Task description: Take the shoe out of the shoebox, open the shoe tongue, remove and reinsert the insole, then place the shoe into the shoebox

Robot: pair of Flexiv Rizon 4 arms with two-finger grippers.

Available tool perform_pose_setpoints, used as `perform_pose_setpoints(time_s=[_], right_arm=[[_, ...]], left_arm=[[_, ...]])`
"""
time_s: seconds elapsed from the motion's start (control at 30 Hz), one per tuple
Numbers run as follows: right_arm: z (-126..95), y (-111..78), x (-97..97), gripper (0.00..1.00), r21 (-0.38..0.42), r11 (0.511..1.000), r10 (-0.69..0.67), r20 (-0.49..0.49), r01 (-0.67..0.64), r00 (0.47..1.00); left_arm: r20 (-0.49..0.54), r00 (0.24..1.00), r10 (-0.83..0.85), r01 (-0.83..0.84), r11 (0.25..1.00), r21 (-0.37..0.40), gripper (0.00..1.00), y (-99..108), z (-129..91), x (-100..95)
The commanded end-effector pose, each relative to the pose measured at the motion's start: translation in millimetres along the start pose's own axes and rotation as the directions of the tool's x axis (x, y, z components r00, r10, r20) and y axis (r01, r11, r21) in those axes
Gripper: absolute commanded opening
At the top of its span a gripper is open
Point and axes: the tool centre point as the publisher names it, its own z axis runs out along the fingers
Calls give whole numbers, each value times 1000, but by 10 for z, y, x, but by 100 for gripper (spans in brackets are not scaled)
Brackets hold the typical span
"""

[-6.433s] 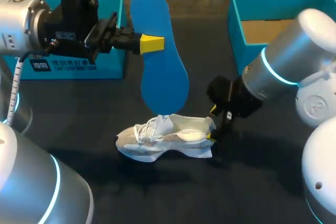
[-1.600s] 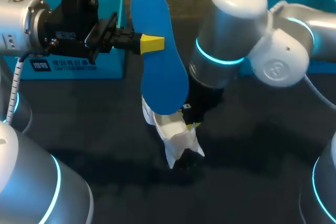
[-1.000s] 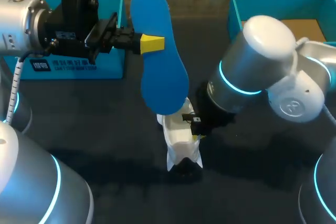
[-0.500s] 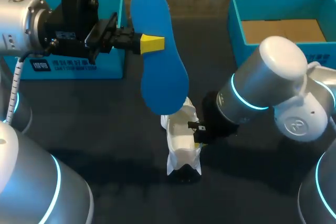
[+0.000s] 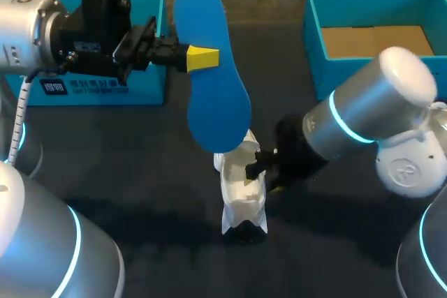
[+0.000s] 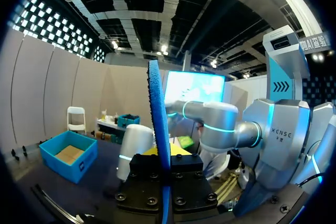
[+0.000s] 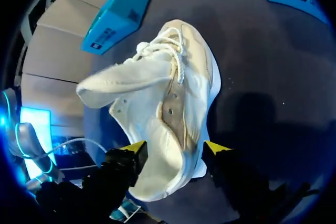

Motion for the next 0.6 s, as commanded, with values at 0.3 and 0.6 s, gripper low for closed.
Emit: perform_pose_setpoints(time_s=[0.3,0.6], right_arm=[[-371,-31,-140,100,29,1000,-1,-97,4,995],[-692,81,-127,100,-71,997,11,-223,-27,975]], left_arm=[[-1,1000,1,-1,1000,3,0,12,13,-8],[-1,1000,1,-1,1000,3,0,12,13,-8]])
